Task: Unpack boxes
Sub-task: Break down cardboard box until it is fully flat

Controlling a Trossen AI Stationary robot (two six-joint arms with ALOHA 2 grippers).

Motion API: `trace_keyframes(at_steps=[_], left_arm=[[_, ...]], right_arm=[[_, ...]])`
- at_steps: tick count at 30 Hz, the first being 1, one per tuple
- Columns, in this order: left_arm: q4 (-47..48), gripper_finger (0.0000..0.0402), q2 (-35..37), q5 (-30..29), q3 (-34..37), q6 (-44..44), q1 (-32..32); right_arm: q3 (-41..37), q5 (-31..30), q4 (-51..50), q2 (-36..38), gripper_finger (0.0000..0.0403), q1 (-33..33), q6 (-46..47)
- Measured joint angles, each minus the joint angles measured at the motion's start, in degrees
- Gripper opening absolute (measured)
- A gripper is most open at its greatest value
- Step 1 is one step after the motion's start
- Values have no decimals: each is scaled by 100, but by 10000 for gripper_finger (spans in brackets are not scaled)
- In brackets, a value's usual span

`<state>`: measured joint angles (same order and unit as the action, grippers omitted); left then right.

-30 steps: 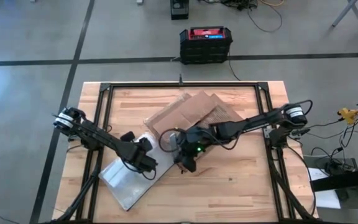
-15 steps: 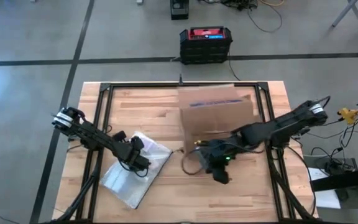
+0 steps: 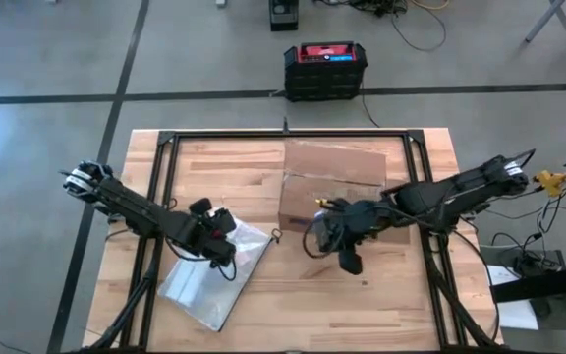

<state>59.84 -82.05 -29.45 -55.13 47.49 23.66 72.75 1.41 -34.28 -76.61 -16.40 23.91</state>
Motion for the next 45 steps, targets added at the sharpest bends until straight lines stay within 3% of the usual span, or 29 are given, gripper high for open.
trace_keyframes(at_steps=[5,10,17,26,33,38,41,45], left_arm=[[-551,0,-12,-3,-4,-595,-125],[-186,0,158,9,-22,-740,-129],[-1004,0,820,73,414,-907,-129],[-2668,0,1000,640,1664,-767,-127],[-2676,0,982,653,1989,-499,-127],[-2124,0,984,657,1971,-386,-127],[-1703,0,995,648,1813,-303,-129],[-1725,0,1052,423,1415,-730,-208]], right_arm=[[5,479,1132,-572,38,656,-516],[260,2179,2343,-1303,38,1324,-1327],[781,3556,2323,-2278,38,2177,-2106],[1014,4526,2179,-2748,38,2316,-1586],[1029,4660,842,-2337,38,1927,-1327],[1028,4588,-289,-1913,38,1458,-1171],[1025,4036,-566,-1604,38,1142,-1177],[1025,2580,-562,-1227,38,1055,-1270]])
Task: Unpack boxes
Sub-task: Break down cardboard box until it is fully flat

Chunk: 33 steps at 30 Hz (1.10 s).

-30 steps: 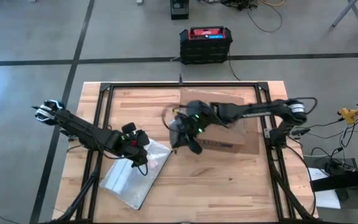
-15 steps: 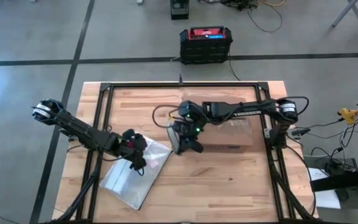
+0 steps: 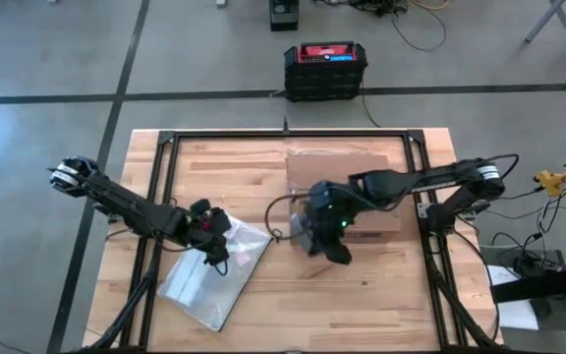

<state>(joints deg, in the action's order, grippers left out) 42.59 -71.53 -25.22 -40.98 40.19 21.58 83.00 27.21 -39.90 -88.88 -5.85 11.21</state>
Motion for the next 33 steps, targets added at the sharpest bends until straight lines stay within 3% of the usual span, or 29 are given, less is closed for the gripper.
trace_keyframes(at_steps=[4,6,11,16,20,27,29,33], left_arm=[[-49,0,70,-118,-581,-740,-337],[-60,0,122,-122,-876,-1124,-516],[-124,0,166,8,-1437,-1834,-964],[-792,0,83,17,-1506,-2219,-1511],[-1366,0,-84,29,-1492,-2728,-1982],[-2702,0,-348,91,-1492,-3225,-3128],[-3066,0,-429,447,-1494,-3428,-3514],[-3583,0,-687,1880,-1494,-3811,-4111]], right_arm=[[0,-2214,-16,139,38,231,-76],[0,-2899,-60,146,38,461,-133],[-8,-3097,-390,19,38,951,-295],[-9,-3095,-352,39,38,1019,-381],[-2,-2572,-576,-2,38,888,-321],[-2,-2479,-736,-125,38,284,-11],[-2,-2479,-738,-104,38,36,111],[159,-2523,-822,85,38,-482,346]])
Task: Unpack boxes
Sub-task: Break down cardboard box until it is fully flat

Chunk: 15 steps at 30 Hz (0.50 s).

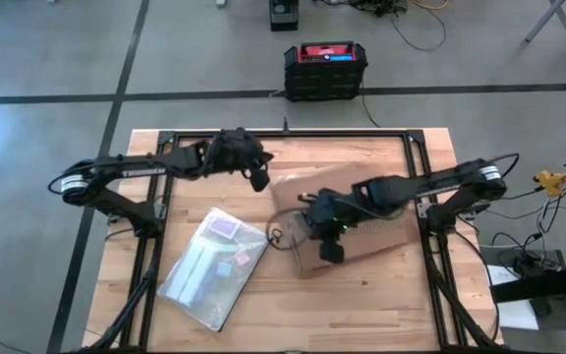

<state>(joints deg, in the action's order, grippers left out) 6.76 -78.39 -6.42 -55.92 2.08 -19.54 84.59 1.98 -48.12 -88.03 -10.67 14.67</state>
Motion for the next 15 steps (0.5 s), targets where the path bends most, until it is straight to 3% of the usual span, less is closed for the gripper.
trace_keyframes(at_steps=[8,15], left_arm=[[50,0,-642,2160,2,-674,-38],[789,0,-785,2249,7,-709,448]], right_arm=[[147,-22,-683,533,38,-1265,1063],[45,-62,-1231,621,38,-2395,2724]])
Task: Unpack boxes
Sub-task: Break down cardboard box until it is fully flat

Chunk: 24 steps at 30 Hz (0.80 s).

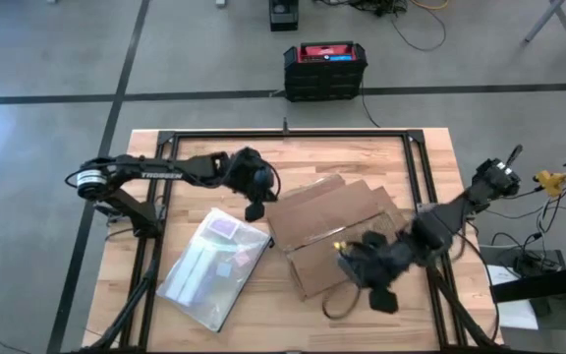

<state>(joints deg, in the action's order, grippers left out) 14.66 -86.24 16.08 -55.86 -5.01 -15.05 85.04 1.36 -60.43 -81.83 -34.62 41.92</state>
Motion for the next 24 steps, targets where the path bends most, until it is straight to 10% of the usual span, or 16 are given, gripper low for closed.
trace_keyframes(at_steps=[24], left_arm=[[762,0,107,-72,26,261,1001]], right_arm=[[-963,-2863,-1891,195,38,624,169]])
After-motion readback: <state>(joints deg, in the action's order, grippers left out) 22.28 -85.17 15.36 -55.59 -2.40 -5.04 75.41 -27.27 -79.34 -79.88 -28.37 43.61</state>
